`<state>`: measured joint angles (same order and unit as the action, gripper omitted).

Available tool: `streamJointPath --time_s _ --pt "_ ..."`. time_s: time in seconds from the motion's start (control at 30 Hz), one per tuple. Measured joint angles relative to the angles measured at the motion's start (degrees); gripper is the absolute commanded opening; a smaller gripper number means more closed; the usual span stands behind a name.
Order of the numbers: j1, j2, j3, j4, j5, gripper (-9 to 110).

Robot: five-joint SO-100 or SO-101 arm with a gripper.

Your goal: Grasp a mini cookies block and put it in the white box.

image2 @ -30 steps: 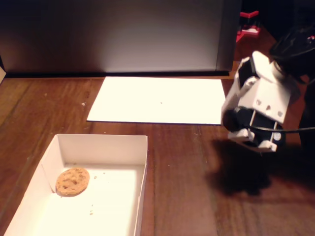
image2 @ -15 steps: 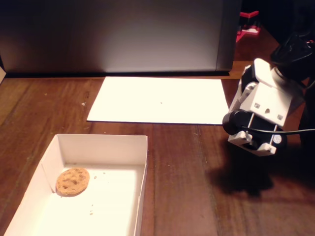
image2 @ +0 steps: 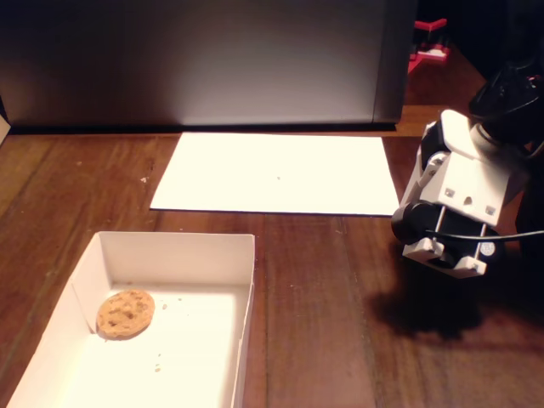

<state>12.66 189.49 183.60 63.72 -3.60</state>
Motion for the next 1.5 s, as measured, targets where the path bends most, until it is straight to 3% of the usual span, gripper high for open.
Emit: streamJointPath --time_s 0.63,1.5 --pt "-0.8 0.0 0.0 3.9 -1.4 0" --pt "-6.4 0.0 0.0 4.1 4.0 0"
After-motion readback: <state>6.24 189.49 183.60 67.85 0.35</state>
